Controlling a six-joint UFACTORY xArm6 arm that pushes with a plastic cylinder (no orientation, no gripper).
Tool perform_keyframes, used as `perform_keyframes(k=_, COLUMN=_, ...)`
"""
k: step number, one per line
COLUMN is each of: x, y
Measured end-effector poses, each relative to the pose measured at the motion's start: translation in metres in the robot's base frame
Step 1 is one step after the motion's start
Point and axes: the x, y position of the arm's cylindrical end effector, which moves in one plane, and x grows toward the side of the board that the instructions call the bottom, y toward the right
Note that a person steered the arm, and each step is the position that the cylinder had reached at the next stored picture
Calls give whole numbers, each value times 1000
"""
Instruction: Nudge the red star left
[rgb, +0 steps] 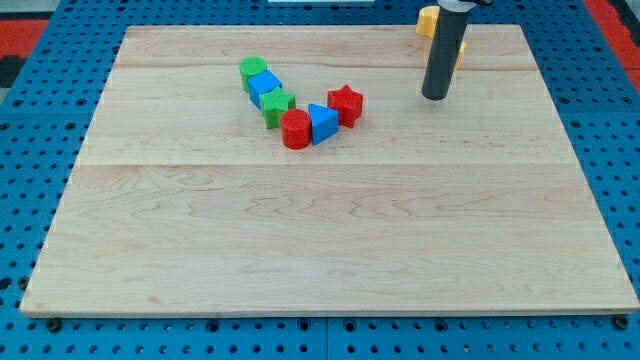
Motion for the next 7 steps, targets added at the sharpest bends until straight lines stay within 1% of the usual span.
perform_keyframes(k=3, x=21, y=-29)
perform_keyframes(k=4, x=22, y=-56)
perform_keyframes(k=5, x=26, y=-69)
perform_keyframes(k=7, x=28, y=-79)
